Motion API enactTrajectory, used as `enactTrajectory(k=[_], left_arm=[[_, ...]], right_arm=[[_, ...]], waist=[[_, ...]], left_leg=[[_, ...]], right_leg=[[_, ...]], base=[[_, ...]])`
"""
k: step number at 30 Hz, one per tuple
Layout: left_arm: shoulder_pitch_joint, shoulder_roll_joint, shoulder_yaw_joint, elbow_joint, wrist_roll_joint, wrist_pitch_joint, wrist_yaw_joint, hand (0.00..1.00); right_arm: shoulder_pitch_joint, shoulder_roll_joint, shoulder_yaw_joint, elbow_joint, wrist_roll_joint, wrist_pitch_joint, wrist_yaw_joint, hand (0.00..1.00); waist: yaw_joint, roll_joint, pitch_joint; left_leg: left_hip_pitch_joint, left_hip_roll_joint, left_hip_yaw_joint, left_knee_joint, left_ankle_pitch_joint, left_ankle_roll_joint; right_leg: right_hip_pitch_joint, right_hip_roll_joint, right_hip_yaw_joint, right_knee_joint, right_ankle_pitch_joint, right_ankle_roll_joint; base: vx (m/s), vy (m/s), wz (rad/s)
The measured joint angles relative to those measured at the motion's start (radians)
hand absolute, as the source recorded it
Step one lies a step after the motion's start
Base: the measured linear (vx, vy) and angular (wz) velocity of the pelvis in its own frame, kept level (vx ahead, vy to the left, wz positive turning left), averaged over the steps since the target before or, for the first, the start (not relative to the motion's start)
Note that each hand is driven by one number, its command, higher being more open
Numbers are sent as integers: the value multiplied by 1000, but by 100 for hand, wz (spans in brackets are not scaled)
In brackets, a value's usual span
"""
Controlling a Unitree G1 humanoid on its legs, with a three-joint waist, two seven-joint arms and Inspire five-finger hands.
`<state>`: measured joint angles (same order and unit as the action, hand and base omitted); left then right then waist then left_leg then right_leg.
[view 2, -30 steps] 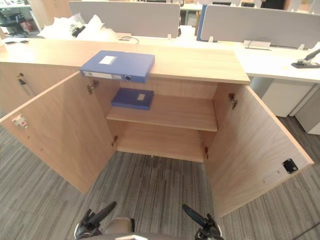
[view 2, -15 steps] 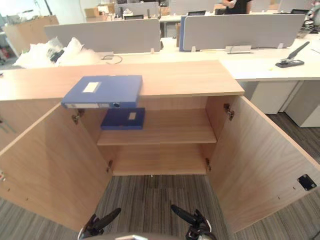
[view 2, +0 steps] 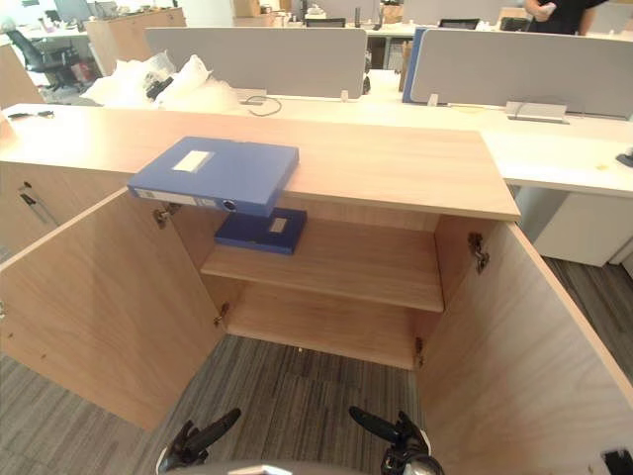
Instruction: Walk over to the cabinet, pick up the folder, carry it to the office cabinet, place the folder inside the office cabinet, then close the office cabinet door
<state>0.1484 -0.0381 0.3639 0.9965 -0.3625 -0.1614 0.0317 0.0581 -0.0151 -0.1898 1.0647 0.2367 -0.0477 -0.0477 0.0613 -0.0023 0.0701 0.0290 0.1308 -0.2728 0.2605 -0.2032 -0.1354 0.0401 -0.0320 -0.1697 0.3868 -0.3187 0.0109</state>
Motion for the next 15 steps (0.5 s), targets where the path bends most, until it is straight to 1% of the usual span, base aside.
enactTrajectory(k=[1, 2, 3, 4, 5, 6, 7, 8, 9, 10, 11, 12, 13, 14, 15], left_arm=[[0, 0, 8, 0, -11, 0, -2, 100], [2, 3, 15, 0, -41, -1, -4, 100], [0, 7, 22, -5, -74, -2, -10, 100], [0, 5, 29, -9, -95, -1, -13, 100], [-2, -5, 45, -12, -144, 0, -14, 100], [-2, -13, 50, -17, -207, 2, -14, 100], [-1, -14, 48, -25, -245, 6, -15, 100], [13, -18, 42, -73, -333, 16, -14, 100], [36, -25, 11, -151, -421, 18, -13, 100], [41, -23, -7, -186, -462, 18, -14, 100], [57, -22, -32, -280, -535, 18, -12, 100], [86, -26, -38, -404, -595, 9, -8, 100], [94, -26, -38, -465, -625, -1, -6, 100], [115, -24, -39, -592, -665, -15, 1, 100], [136, -24, -40, -709, -682, -39, 11, 100]], right_arm=[[0, 0, 8, 0, 0, 0, 0, 100], [-2, 6, 16, 1, 1, -1, 1, 100], [-5, 17, 17, 2, 1, -1, 2, 100], [-7, 21, 17, 1, 2, -1, 4, 100], [-13, 24, 18, -1, 3, -1, 5, 100], [-23, 24, 22, -1, 3, -1, 4, 100], [-27, 23, 23, -1, 4, -1, 4, 100], [-27, 23, 28, -4, 5, 0, -1, 100], [-26, 24, 32, -6, 7, 0, -3, 100], [-26, 25, 35, -6, 11, 0, -4, 100], [-23, 28, 46, -11, 12, 0, -8, 100], [-21, 35, 58, -14, 13, 1, -9, 100], [-17, 48, 57, -20, 13, 1, -10, 100], [3, 67, 58, -34, 13, 1, -10, 100], [7, 77, 70, -35, 11, 2, -10, 100]], waist=[[-1, 1, 0], [-3, -8, 3], [-1, -15, 7], [2, -15, 6], [7, -6, 14], [14, 4, 30], [19, 5, 41], [24, 3, 53], [27, 2, 54], [32, 4, 55], [46, 14, 50], [50, -6, 48], [47, -21, 46], [50, -43, 38], [58, -53, 33]], left_leg=[[-2, 5, -1, 13, -3, -10], [-20, 5, 0, 62, -5, -14], [-64, -1, 2, 154, -10, -21], [-94, 0, 4, 214, -13, -26], [-147, 6, 23, 340, -13, -28], [-193, 12, 53, 466, 0, -26], [-212, 15, 72, 519, 7, -29], [-230, 21, 123, 540, -58, -25], [-256, 12, 150, 486, -74, -16], [-265, 5, 156, 441, -69, -10], [-270, -6, 159, 323, 11, 53], [-252, -22, 157, 281, -2, 35], [-246, -35, 159, 263, -1, 37], [-235, -52, 168, 231, 3, 43], [-213, -58, 186, 213, 4, 45]], right_leg=[[14, 7, -9, -12, 1, -1], [38, 14, -18, -35, 4, -6], [54, 18, -23, -56, 8, -9], [62, 23, -25, -64, 10, -11], [87, 38, -27, -91, 18, -16], [128, 50, -25, -119, 23, -21], [151, 50, -23, -130, 23, -21], [178, 44, -17, -141, 23, -21], [180, 37, -17, -140, 23, -18], [179, 35, -16, -140, 23, -14], [171, 37, -10, -132, 13, 6], [170, 21, 1, -132, -4, 17], [166, 8, 1, -132, -6, 20], [158, -12, 8, -133, -2, 26], [165, -24, 22, -135, 6, 35]], base=[[234, -145, 36], [219, -94, 27], [176, -59, 22], [169, -40, 6], [156, -16, -6], [147, 6, -9], [122, 31, -9], [106, 51, -2], [110, 61, -1], [127, 112, -6], [168, 156, -12], [185, 149, -6], [188, 117, 4], [197, 102, -4], [177, 96, -17]])
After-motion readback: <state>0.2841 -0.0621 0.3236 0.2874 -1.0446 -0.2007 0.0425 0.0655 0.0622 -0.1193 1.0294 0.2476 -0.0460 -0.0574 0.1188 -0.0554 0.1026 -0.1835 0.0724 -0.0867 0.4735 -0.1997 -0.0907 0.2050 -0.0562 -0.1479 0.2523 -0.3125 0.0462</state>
